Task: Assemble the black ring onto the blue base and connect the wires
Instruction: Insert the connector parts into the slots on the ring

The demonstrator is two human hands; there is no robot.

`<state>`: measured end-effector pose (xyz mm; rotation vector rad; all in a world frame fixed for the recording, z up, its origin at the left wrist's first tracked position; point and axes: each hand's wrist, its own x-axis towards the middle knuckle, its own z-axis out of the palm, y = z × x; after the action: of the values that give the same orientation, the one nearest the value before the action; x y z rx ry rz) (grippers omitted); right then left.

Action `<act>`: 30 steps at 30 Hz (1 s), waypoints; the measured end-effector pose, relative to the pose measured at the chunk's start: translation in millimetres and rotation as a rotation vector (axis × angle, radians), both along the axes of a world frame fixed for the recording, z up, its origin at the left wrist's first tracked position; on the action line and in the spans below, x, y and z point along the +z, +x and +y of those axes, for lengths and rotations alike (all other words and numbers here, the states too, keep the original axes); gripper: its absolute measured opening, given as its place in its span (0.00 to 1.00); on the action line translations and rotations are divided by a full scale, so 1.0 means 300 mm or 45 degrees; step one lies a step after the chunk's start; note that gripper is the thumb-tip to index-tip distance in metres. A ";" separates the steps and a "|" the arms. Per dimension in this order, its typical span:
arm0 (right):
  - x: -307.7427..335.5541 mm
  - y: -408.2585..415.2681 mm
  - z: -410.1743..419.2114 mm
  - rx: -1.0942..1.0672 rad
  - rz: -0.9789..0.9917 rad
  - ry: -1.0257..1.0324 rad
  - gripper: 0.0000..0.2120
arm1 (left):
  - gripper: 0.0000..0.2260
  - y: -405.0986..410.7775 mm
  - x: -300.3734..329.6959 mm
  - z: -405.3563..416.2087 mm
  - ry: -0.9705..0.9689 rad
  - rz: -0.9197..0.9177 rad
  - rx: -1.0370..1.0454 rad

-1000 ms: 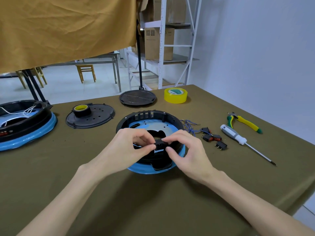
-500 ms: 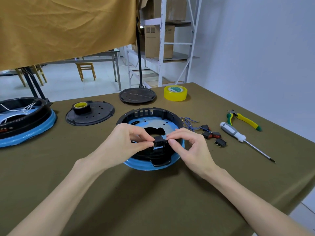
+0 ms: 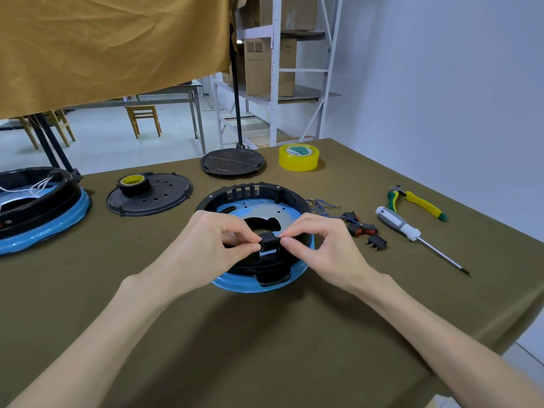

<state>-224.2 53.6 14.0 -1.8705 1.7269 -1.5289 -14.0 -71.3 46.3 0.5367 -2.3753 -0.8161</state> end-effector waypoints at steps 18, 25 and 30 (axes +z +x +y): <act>-0.014 0.091 0.024 -0.183 0.940 -0.203 0.09 | 0.06 0.036 -0.002 -0.077 -0.008 -0.166 -0.113; 0.009 0.120 0.037 -0.185 1.100 -0.154 0.10 | 0.10 0.022 -0.025 -0.064 -0.022 -0.341 -0.157; -0.007 0.142 0.051 -0.227 0.981 -0.113 0.12 | 0.10 0.012 -0.017 -0.053 -0.088 -0.384 -0.109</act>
<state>-181.5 69.0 11.8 -2.6410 2.1824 -0.9834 -10.3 -87.1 41.3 0.5669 -2.7077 -0.7292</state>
